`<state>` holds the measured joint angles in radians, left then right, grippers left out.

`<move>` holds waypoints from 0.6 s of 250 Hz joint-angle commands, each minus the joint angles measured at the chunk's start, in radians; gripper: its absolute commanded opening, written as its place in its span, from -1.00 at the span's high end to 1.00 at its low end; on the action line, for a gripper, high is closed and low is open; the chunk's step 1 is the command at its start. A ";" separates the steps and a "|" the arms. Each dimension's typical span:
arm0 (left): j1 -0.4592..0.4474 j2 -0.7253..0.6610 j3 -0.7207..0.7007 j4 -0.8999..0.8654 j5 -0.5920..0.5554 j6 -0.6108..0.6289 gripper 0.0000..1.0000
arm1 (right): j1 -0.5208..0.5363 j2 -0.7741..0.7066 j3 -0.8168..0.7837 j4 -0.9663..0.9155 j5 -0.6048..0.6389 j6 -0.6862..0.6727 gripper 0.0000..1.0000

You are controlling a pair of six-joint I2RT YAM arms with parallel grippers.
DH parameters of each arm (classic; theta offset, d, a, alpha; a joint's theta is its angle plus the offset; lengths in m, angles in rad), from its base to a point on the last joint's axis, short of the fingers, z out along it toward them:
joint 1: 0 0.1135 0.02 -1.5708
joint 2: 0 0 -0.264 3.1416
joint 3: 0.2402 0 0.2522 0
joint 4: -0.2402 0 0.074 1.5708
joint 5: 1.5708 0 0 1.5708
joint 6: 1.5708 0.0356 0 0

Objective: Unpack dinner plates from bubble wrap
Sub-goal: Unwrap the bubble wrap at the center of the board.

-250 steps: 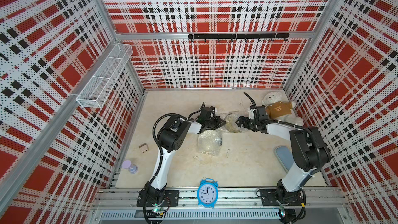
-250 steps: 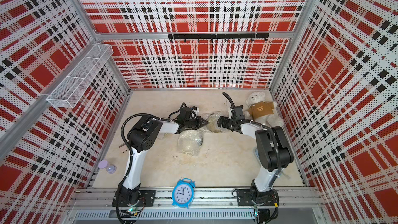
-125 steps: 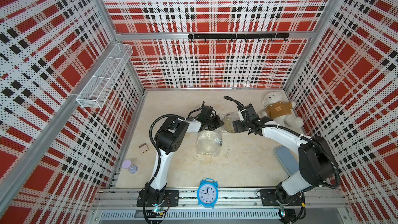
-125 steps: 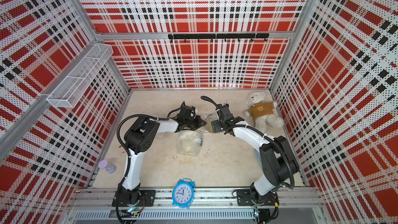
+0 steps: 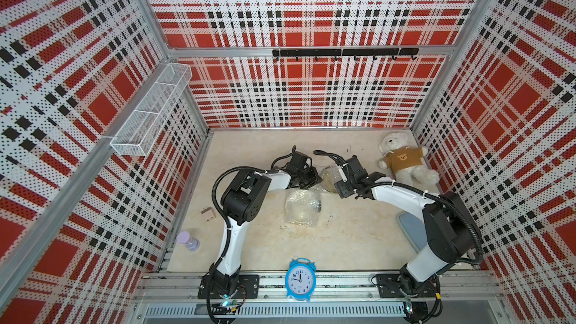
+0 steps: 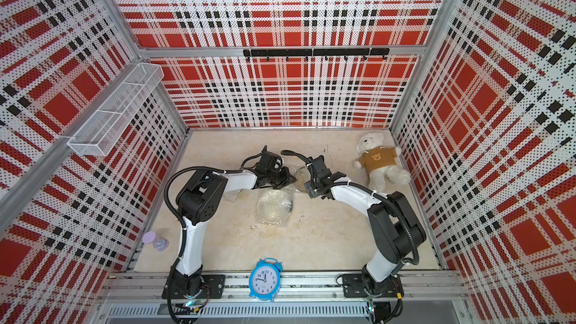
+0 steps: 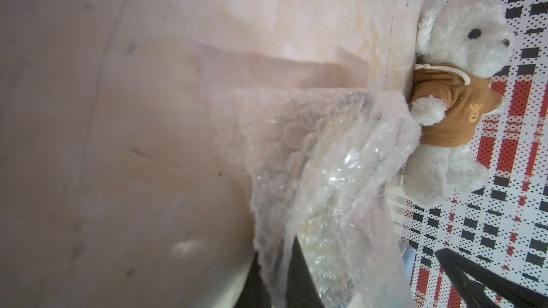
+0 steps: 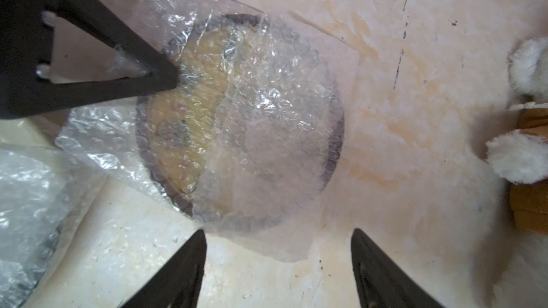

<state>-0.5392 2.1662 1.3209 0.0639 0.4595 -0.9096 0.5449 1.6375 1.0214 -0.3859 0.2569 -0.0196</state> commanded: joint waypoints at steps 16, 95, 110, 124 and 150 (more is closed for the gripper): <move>0.000 -0.034 0.041 -0.024 0.013 -0.002 0.91 | 0.010 0.023 0.006 0.053 -0.018 -0.040 -0.68; 0.000 -0.028 0.051 -0.027 0.027 0.008 0.90 | 0.010 0.093 0.038 0.094 0.030 -0.057 -0.45; 0.001 -0.027 0.052 -0.027 0.027 0.008 0.90 | 0.010 0.110 0.054 0.088 0.026 -0.062 -0.35; 0.001 -0.026 0.054 -0.027 0.030 0.009 0.90 | 0.010 0.125 0.070 0.073 0.028 -0.060 -0.23; 0.001 -0.024 0.055 -0.031 0.032 0.016 0.90 | 0.010 0.128 0.070 0.099 0.032 -0.056 0.00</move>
<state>-0.5392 2.1662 1.3476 0.0261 0.4679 -0.9039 0.5507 1.7512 1.0679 -0.3344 0.2752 -0.0620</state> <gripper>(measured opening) 0.097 0.551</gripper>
